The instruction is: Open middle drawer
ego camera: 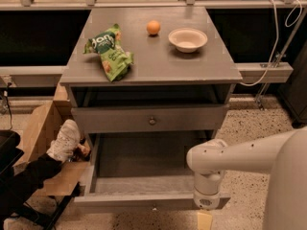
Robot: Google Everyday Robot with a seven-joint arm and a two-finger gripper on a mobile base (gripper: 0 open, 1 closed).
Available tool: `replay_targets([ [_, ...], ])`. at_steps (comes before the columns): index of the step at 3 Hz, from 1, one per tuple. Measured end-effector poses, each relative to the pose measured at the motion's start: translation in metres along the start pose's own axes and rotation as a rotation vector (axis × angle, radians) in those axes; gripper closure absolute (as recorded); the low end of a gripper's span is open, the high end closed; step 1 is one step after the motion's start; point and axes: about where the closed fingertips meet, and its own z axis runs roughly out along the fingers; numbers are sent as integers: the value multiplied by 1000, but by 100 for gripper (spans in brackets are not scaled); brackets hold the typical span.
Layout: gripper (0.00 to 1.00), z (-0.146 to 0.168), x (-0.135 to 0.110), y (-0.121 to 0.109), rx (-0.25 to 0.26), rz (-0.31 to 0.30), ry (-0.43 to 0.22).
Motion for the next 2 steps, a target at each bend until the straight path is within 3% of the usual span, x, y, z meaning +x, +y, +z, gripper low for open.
replay_targets([
  [2,0,0,0,0,0,0,0],
])
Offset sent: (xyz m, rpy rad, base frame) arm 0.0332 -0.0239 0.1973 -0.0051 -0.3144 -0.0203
